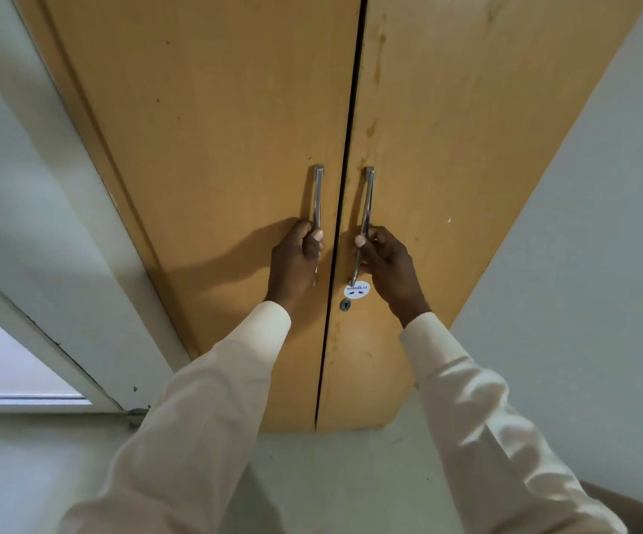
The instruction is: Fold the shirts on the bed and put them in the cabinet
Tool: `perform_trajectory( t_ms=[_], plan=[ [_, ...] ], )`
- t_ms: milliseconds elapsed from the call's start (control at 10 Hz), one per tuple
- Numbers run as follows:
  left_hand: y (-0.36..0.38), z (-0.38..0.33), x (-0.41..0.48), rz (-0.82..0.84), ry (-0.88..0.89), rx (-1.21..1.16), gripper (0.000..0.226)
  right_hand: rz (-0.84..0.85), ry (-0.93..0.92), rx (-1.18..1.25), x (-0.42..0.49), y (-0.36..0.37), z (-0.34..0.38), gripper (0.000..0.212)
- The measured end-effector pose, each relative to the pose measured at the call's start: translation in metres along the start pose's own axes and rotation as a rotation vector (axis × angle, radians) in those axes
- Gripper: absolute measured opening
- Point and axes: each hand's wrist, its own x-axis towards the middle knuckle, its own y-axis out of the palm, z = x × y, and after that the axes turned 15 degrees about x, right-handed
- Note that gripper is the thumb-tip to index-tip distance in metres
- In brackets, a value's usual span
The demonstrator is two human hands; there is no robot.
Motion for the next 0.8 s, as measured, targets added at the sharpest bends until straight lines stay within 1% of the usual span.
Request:
perform_trajectory(
  t_ms=[200,300,400,500,600,700,800],
  plan=[
    [0.01,0.001,0.021,-0.013,-0.01,0.042,0.016,-0.02,0.004,-0.062,0.018,0.006,-0.003,0.031],
    [0.013,0.004,0.024,-0.024,-0.007,0.059,0.016,-0.01,0.01,-0.087,0.025,0.007,-0.002,0.034],
    [0.016,0.007,0.026,-0.035,0.018,0.061,0.016,-0.006,0.016,-0.108,0.028,0.006,-0.003,0.036],
    [0.018,0.008,0.025,-0.051,0.025,0.078,0.018,-0.001,0.026,-0.142,0.028,0.006,-0.004,0.031],
    [0.017,0.01,0.023,-0.055,0.04,0.182,0.026,-0.003,0.063,-0.172,0.025,0.006,0.001,0.032],
    [0.006,0.016,0.024,0.113,0.003,0.404,0.044,-0.017,0.07,-0.239,0.016,0.007,0.013,0.018],
    [-0.003,0.03,0.023,0.379,-0.095,0.58,0.063,-0.066,0.101,-0.255,0.003,0.003,0.016,0.017]
  ],
)
